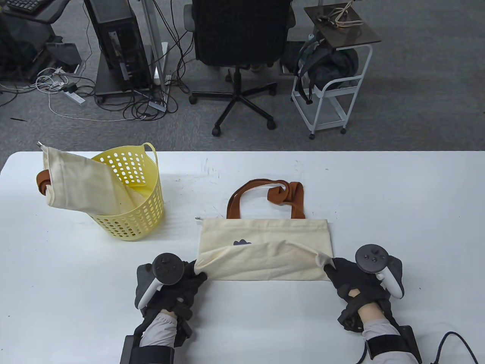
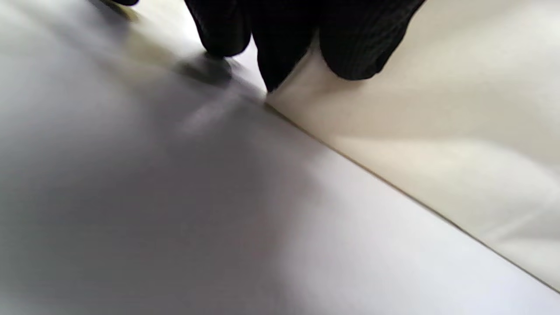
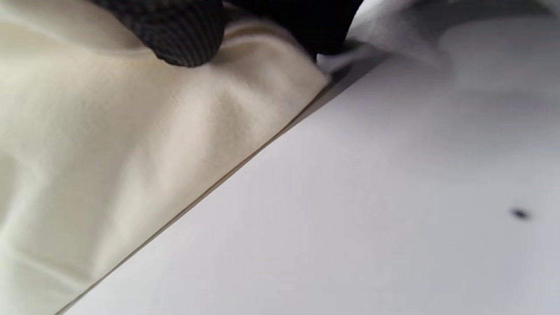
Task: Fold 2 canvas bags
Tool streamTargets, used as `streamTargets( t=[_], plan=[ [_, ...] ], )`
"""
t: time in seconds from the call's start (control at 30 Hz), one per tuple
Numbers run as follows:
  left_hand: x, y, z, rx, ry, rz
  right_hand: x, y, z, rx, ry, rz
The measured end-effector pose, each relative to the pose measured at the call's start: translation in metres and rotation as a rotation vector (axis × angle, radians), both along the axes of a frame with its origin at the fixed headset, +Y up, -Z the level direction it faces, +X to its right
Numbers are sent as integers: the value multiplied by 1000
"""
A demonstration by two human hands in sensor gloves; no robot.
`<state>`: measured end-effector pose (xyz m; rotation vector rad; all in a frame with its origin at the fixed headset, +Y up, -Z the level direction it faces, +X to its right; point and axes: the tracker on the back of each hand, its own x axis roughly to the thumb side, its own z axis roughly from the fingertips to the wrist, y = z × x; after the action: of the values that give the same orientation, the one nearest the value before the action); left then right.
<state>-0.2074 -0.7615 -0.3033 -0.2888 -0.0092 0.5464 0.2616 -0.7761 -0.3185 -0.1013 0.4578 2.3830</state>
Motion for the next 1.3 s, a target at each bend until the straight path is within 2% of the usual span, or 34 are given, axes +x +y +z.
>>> streamTargets(
  t=[0.17, 0.23, 0.3, 0.47, 0.57, 0.8, 1.07, 1.1, 1.3],
  plan=[
    [7, 3, 2, 48, 19, -82, -8, -2, 1, -34, 69, 60],
    [12, 5, 3, 74, 26, -131, -9, 2, 2, 25, 17, 136],
    [18, 8, 3, 98, 30, -194, -13, 6, 3, 60, 13, 182],
    [30, 9, 4, 126, 72, -303, -31, 13, 4, 187, 18, 437],
    [35, 9, 3, 143, 75, -381, -38, 13, 3, 222, 18, 523],
    [48, 7, 2, 128, 53, -467, -41, 11, 1, 215, -10, 579],
    [69, 7, 8, 196, -13, -665, -51, 10, 3, 259, -40, 749],
    [70, 7, 8, 192, -19, -737, -51, 10, 4, 259, -50, 774],
    [64, 4, 9, 126, -33, -657, -35, 6, 6, 167, -94, 743]
  ],
)
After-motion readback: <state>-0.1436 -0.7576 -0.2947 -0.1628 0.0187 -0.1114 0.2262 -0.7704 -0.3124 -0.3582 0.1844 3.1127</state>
